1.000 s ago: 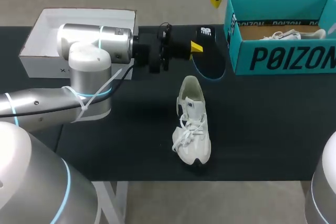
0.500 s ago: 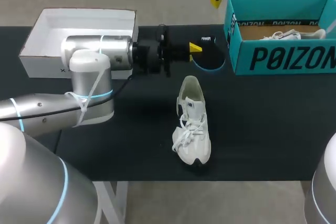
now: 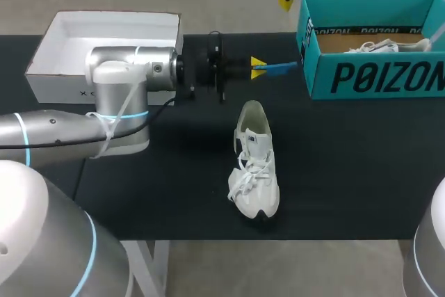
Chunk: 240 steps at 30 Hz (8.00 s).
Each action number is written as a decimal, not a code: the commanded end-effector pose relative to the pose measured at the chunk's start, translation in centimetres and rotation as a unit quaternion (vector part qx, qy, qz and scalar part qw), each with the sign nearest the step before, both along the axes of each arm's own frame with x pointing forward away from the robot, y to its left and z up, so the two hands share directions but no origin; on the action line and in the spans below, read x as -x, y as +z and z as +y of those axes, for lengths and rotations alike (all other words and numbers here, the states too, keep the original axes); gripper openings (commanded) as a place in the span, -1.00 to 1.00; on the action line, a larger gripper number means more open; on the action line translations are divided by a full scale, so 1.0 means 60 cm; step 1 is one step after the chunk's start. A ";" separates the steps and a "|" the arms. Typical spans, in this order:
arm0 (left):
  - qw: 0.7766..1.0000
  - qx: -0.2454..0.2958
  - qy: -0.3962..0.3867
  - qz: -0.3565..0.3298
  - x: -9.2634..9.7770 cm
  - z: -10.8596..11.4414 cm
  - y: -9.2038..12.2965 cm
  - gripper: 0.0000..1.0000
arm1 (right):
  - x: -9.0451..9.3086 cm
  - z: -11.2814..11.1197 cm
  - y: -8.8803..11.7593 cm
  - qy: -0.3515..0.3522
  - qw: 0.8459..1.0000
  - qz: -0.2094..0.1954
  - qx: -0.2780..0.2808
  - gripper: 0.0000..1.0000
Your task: Take the shoe out of the shoebox, open the shoe tongue, remove and reinsert the insole, then place the shoe into the shoebox
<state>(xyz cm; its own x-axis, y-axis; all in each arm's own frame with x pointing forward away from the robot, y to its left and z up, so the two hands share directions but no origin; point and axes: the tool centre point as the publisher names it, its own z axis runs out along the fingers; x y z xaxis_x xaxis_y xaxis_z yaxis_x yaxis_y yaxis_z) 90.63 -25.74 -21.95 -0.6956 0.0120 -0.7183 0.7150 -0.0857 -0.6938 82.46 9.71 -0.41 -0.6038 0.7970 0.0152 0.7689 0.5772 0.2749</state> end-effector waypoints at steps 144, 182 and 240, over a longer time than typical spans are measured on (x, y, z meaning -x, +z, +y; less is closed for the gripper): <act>0.564 -0.024 -0.067 0.823 -0.095 0.040 0.014 -1.00 | 0.057 0.026 -0.029 -0.087 0.996 -0.003 -0.026 1.00; 0.827 -0.094 -0.079 0.548 -0.007 0.036 0.036 -1.00 | 0.057 0.026 -0.029 -0.087 0.996 -0.003 -0.026 1.00; 0.974 -0.052 -0.099 0.196 -0.016 0.063 0.052 -1.00 | 0.057 0.026 -0.029 -0.087 0.996 -0.003 -0.026 1.00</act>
